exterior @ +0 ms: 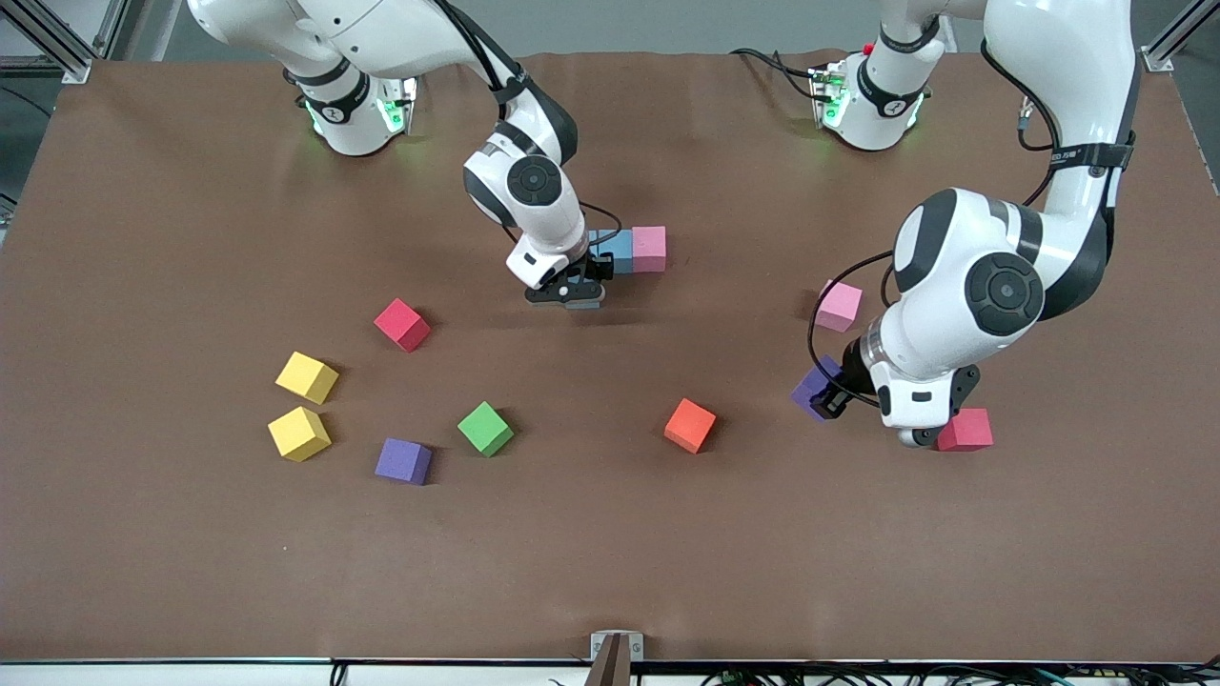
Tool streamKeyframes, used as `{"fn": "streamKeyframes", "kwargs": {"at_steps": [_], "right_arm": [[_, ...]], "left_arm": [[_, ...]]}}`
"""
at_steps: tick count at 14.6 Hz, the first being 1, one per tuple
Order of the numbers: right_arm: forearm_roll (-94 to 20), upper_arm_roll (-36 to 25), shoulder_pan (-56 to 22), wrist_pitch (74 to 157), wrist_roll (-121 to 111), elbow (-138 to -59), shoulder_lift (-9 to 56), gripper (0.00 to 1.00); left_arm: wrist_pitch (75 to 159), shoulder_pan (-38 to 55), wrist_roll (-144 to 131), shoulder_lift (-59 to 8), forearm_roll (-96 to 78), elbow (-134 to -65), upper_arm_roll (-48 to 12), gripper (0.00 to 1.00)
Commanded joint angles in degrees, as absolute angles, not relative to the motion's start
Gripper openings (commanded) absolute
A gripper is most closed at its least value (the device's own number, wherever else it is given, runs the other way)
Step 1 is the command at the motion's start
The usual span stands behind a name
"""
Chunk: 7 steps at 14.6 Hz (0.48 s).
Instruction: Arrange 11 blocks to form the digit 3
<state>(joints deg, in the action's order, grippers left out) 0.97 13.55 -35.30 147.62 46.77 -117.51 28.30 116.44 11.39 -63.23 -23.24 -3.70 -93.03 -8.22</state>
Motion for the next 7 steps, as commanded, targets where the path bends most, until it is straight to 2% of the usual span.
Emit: {"fn": "streamKeyframes", "kwargs": {"at_steps": [1, 7], "right_arm": [[1.41, 13.71, -35.33, 148.09, 48.25, -119.53, 26.28, 0.01], [1.23, 13.71, -35.42, 147.75, 48.16, -119.44, 26.28, 0.01]], "left_arm": [[115.58, 11.34, -63.98, -22.41, -4.75, -93.16, -8.26, 0.01], [115.22, 11.69, -63.81, -22.59, -4.48, -93.16, -8.26, 0.01]]}}
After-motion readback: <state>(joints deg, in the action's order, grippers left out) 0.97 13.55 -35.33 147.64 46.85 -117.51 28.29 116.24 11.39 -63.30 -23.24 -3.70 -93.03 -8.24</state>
